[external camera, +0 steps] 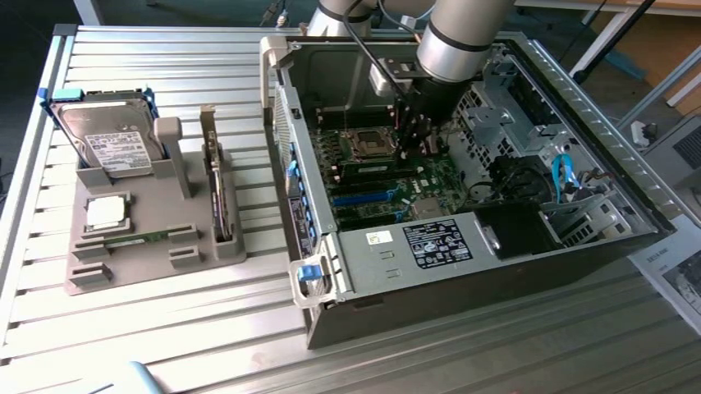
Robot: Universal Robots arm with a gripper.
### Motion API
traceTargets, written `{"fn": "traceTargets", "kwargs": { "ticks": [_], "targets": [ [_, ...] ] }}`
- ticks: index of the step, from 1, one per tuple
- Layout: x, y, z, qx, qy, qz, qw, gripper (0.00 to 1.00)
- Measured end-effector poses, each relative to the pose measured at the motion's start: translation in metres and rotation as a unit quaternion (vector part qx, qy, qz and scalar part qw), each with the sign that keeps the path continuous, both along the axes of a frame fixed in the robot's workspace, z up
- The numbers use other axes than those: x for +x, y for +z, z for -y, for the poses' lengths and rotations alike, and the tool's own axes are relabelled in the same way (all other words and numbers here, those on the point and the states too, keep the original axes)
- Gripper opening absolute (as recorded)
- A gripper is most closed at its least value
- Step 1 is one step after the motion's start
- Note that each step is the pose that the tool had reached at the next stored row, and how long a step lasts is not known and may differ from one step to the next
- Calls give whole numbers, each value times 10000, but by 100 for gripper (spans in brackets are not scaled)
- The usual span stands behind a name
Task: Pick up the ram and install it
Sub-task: 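Insert the ram into the slot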
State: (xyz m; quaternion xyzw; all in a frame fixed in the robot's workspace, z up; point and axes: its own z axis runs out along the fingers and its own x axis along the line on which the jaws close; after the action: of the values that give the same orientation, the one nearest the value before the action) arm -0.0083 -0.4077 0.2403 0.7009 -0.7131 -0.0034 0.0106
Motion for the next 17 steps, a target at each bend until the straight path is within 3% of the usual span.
{"fn": "traceTargets", "kwargs": {
  "ticks": [4,17],
  "targets": [
    [-16,1,0,-1,1,30,10000,12],
    [5,1,0,-1,42,31,10000,12]
  ]
}}
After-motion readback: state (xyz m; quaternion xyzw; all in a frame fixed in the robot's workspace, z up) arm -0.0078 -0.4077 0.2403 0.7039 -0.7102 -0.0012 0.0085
